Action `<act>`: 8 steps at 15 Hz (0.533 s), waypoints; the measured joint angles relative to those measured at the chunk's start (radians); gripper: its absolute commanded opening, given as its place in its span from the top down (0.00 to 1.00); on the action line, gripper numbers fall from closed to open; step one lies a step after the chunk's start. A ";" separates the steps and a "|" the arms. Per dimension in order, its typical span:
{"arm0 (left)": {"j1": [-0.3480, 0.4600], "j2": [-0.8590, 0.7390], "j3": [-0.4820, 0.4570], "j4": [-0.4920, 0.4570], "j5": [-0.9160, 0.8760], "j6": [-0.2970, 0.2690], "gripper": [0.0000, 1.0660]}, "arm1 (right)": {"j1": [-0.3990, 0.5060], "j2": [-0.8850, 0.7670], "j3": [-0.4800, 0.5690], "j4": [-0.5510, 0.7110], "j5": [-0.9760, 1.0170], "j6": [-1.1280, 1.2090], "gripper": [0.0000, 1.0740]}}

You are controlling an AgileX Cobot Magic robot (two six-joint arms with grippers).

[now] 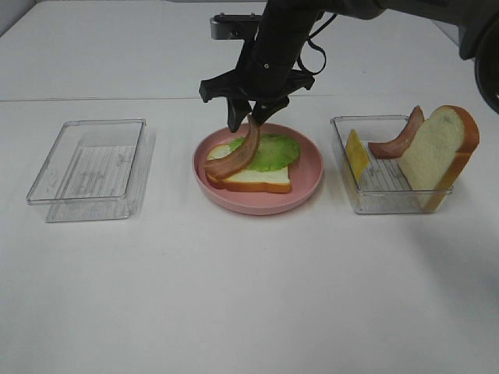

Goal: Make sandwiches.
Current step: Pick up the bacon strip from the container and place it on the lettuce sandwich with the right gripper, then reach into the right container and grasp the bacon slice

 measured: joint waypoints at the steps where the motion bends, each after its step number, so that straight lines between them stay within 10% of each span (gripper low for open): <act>1: 0.000 0.000 0.000 0.001 0.000 0.000 0.08 | 0.000 0.000 0.000 0.000 0.007 0.000 0.14; 8: 0.000 0.000 0.000 0.001 0.000 0.000 0.08 | 0.000 -0.086 0.000 -0.071 0.056 0.026 0.09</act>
